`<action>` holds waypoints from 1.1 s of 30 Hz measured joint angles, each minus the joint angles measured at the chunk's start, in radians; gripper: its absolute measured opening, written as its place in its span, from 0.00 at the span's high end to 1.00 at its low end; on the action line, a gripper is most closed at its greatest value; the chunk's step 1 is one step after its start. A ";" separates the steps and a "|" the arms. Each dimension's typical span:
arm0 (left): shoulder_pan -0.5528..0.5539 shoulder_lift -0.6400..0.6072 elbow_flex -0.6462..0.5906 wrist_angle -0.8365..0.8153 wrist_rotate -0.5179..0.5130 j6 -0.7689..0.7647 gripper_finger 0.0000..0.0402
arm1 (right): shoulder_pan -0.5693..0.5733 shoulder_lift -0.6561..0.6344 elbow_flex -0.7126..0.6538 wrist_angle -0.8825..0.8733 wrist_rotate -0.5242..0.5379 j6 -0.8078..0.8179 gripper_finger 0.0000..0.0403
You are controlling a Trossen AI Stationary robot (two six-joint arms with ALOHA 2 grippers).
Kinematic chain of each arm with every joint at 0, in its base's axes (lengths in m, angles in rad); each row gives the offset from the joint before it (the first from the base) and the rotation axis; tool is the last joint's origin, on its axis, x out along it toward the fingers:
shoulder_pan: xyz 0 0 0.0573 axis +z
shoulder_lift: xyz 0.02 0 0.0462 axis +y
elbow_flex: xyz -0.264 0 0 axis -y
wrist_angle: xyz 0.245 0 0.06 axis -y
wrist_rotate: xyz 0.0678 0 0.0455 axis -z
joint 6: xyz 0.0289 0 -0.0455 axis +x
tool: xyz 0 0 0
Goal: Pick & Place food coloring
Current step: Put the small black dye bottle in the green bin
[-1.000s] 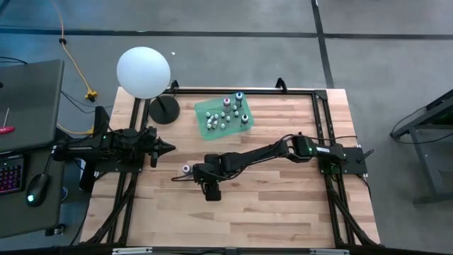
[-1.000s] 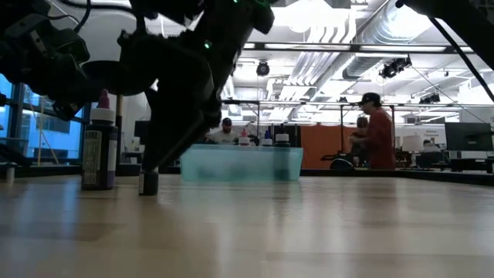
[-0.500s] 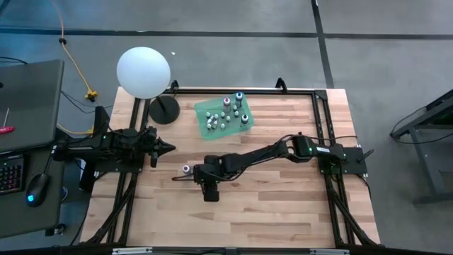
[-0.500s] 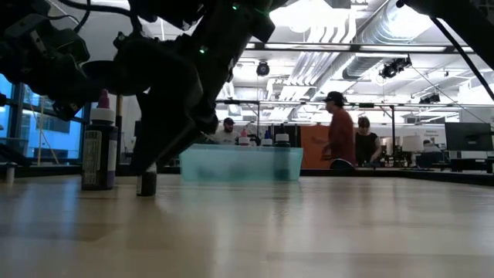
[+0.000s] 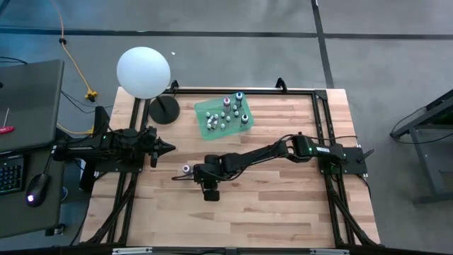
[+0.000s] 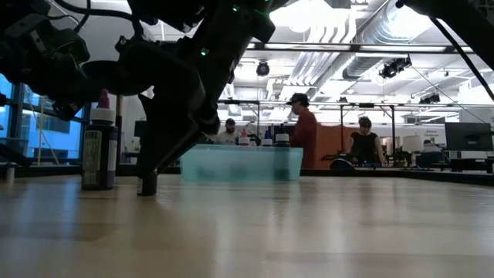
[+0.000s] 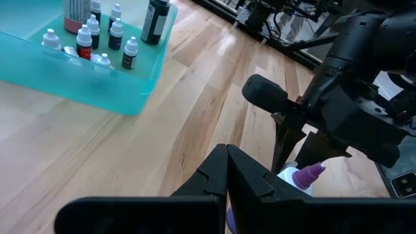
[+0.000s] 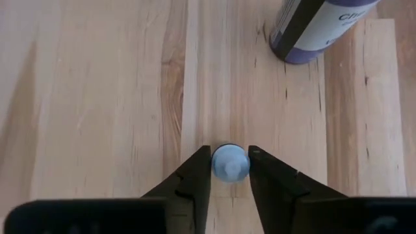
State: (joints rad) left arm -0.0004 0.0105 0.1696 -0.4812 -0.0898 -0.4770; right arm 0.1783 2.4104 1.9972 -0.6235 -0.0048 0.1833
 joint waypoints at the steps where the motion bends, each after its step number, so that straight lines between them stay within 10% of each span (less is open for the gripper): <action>1: 0.000 0.000 0.000 0.000 0.000 0.000 1.00 | 0.000 0.000 0.000 0.000 0.000 0.000 0.78; 24: 0.000 0.000 0.000 0.000 0.000 0.000 1.00 | -0.037 -0.002 0.359 -0.318 0.175 0.024 0.83; 33: 0.000 0.000 0.000 0.000 0.002 0.000 1.00 | -0.122 -0.150 0.306 -0.239 0.300 0.087 0.84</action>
State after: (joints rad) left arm -0.0005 0.0109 0.1696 -0.4811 -0.0883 -0.4770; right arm 0.0560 2.2606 2.3037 -0.8628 0.2952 0.2707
